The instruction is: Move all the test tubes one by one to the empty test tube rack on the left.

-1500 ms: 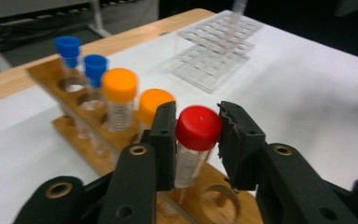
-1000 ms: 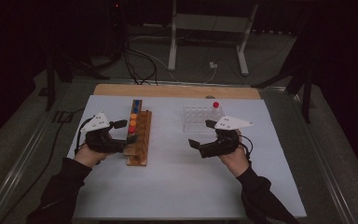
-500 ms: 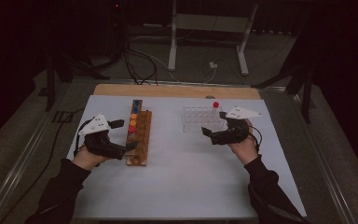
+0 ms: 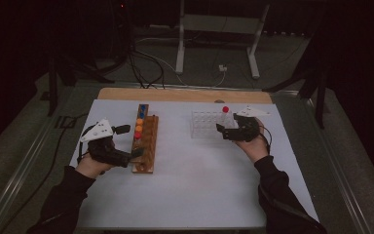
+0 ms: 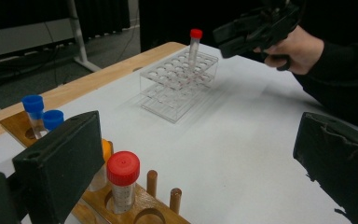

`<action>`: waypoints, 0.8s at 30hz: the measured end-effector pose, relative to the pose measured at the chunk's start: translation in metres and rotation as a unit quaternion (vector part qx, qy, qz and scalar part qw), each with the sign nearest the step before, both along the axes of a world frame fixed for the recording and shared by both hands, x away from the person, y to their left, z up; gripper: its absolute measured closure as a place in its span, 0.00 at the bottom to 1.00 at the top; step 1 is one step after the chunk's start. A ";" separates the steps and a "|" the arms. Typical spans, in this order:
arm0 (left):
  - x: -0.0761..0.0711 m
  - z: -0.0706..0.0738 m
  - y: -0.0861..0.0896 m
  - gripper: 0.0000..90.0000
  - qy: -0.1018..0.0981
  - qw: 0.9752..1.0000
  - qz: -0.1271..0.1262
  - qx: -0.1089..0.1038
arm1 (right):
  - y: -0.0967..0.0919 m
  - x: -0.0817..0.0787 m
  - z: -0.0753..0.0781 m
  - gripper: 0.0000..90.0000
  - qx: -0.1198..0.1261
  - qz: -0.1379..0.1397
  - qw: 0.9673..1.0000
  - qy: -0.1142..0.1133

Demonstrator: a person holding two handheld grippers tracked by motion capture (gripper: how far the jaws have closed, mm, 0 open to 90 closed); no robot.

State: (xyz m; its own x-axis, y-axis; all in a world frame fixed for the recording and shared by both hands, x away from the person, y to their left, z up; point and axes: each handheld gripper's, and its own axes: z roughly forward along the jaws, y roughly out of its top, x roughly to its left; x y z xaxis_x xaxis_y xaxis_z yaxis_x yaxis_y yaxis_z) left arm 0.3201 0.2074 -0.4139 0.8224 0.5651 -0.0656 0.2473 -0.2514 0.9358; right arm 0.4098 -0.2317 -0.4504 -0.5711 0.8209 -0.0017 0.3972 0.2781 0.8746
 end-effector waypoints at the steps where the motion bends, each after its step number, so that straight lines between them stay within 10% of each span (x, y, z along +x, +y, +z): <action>1: 0.000 0.000 0.000 0.03 0.001 1.000 -0.002 -0.004 | 0.000 0.003 -0.002 0.18 -0.002 -0.004 1.000 0.005; 24: 0.000 0.000 0.000 0.03 0.003 1.000 -0.002 0.002 | 0.000 0.036 -0.018 0.67 -0.022 -0.044 0.998 0.029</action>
State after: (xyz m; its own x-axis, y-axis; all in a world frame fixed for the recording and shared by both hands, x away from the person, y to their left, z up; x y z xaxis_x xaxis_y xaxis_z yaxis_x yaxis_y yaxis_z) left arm 0.3206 0.2074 -0.4139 0.8240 0.5625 -0.0683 0.2517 -0.2554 0.9335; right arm 0.4458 -0.2319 -0.4686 -0.4970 0.8677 -0.0068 0.4722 0.2770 0.8369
